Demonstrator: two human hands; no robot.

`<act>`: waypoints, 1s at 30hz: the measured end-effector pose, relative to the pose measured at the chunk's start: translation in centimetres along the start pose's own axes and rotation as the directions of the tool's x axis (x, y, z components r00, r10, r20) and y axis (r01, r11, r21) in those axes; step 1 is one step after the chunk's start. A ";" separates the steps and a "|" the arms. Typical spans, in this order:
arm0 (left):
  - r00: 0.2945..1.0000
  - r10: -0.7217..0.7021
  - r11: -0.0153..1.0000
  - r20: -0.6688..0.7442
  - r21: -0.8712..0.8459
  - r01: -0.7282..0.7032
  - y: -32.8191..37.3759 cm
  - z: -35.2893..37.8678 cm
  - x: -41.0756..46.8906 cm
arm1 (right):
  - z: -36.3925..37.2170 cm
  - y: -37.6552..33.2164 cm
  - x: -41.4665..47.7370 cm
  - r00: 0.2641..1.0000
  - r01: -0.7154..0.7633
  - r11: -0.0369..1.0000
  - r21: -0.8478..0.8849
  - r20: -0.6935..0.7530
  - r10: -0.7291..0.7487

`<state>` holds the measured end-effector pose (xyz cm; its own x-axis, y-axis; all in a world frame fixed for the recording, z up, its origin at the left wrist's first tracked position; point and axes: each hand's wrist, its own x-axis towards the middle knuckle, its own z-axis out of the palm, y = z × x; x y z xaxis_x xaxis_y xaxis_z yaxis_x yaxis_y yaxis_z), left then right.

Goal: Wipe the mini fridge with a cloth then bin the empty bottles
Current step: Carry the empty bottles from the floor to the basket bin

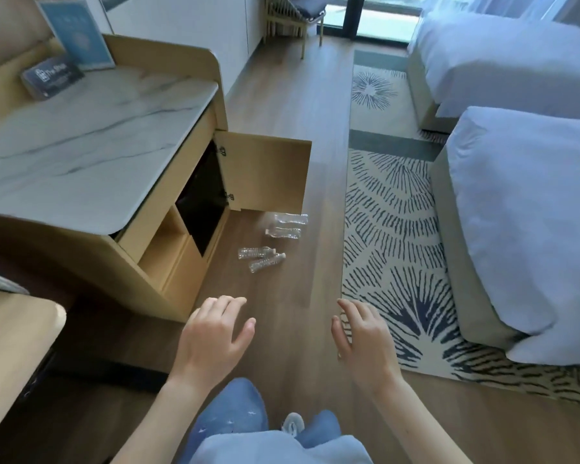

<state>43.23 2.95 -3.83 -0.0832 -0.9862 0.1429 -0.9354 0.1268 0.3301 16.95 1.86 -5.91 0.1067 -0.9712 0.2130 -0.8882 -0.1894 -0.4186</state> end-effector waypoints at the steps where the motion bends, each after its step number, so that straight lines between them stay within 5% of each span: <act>1: 1.000 0.005 1.000 -0.001 -0.002 -0.005 0.3 -0.1 1.2 | -0.2 0.5 1.2 1.000 0.004 1.000 0.002 -0.009 -0.004; 30: 0.999 0.035 0.999 0.030 -0.035 -0.034 -16.1 9.2 50.0 | 14.5 4.5 50.8 0.998 0.009 0.999 0.048 -0.059 -0.006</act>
<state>51.00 -49.42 -10.54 -0.1265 -0.9839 0.1261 -0.9195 0.1640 0.3573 24.82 -50.38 -9.76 0.0856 -0.9599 0.2670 -0.8646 -0.2047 -0.4588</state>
